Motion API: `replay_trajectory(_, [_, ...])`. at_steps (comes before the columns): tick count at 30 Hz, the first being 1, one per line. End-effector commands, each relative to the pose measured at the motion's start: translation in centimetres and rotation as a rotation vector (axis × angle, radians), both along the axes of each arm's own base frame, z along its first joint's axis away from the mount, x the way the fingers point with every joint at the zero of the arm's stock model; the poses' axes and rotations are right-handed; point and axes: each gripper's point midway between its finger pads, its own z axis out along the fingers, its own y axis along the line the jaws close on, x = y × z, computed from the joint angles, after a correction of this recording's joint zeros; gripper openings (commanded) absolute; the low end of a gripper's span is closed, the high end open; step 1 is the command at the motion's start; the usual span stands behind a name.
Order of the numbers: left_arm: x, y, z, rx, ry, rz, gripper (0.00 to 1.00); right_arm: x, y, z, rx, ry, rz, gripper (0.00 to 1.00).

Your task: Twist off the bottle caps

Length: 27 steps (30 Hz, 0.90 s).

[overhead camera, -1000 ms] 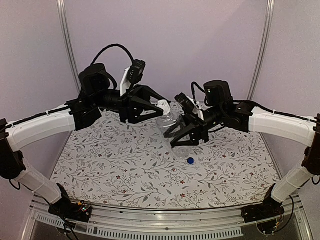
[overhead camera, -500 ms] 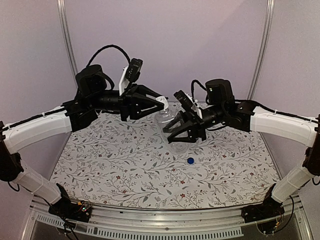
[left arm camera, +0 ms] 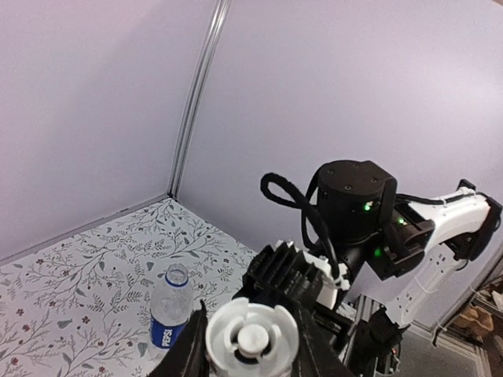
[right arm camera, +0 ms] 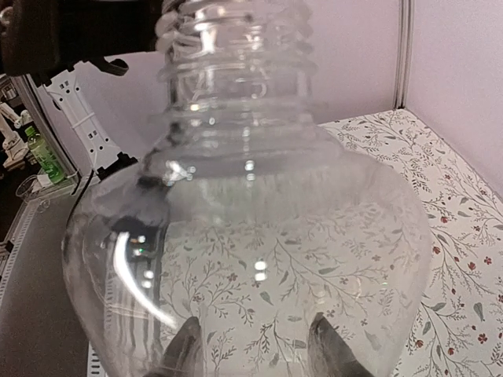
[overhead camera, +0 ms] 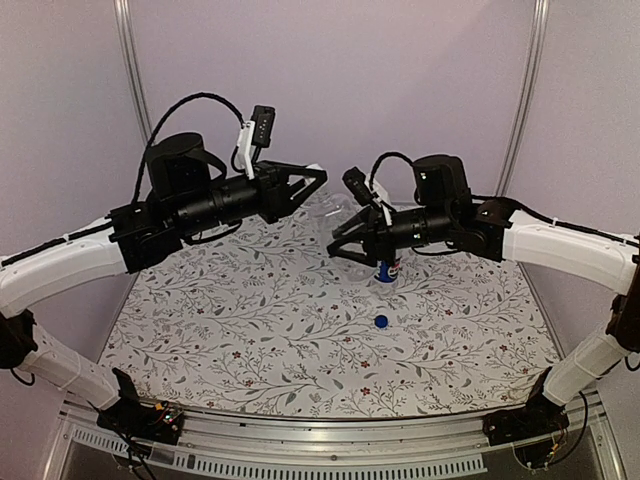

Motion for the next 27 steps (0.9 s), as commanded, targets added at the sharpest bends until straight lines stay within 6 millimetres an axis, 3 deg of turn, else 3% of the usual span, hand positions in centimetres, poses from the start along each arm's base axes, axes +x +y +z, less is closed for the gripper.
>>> replay_trajectory(1, [1.5, 0.4, 1.3, -0.019, 0.028, 0.128, 0.03, 1.8, -0.5, -0.3, -0.027, 0.009, -0.103, 0.32])
replay_trajectory(13, [2.1, 2.5, 1.6, -0.018, -0.001, 0.223, 0.09, 1.2, -0.9, -0.2, -0.017, -0.002, -0.087, 0.34])
replay_trajectory(19, [1.6, 5.5, -2.5, -0.004, -0.010, 0.292, 0.15, 0.5, -1.8, 1.2, 0.020, -0.029, -0.071, 0.36])
replay_trajectory(27, [-0.7, 5.6, -11.2, 0.061, -0.008, 0.190, 0.21, 0.9, -3.9, 3.6, 0.064, -0.066, -0.116, 0.38])
